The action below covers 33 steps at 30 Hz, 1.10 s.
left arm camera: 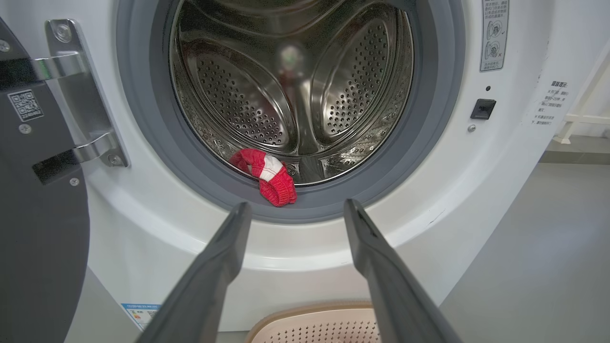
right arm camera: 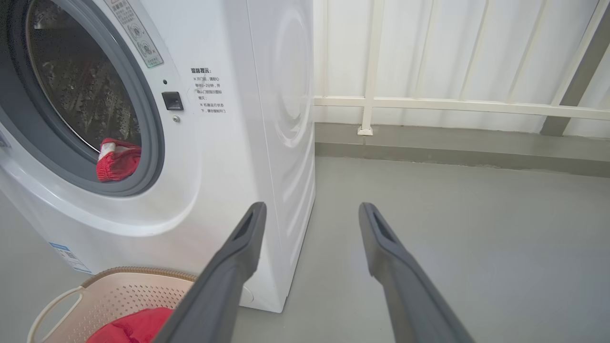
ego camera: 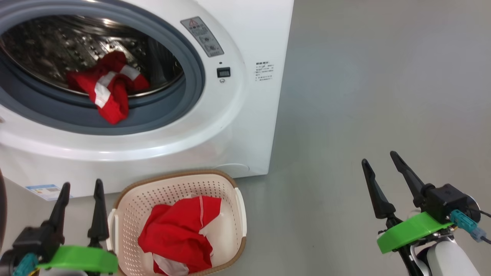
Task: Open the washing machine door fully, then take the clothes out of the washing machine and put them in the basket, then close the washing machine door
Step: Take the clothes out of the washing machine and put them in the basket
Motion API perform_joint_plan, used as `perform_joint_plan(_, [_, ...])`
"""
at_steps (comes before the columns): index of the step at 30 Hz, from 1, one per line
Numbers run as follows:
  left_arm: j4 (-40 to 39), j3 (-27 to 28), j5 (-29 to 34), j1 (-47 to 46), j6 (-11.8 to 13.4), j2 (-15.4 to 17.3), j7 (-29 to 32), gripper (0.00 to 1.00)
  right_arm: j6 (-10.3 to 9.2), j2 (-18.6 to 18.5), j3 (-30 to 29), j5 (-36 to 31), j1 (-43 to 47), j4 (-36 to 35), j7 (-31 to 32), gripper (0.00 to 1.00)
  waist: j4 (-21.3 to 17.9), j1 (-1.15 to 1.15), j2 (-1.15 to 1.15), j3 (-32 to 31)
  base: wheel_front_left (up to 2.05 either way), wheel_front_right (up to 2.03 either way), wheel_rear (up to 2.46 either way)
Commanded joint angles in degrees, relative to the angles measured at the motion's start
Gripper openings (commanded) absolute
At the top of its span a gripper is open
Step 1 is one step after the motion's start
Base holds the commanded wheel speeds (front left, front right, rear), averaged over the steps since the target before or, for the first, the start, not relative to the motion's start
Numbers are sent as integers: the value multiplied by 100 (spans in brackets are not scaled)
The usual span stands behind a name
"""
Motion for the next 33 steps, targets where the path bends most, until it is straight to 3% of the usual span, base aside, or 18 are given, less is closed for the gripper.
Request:
perform_joint_plan(1, [-316,267,62,139,-23,69,-70,100,9,-78,84,81,92,-138,-27,100,38,0,0,-160,0,0,0])
perform_joint_plan(20, [-1346,446,187,1063,40,-172,-70,100,9,-194,-73,154,395,-173,-27,100,138,0,0,-447,0,0,0])
perform_joint_plan(33, [-1541,412,201,1174,70,-203,-70,100,9,-223,-113,154,405,-202,-27,100,118,0,0,-448,0,0,0])
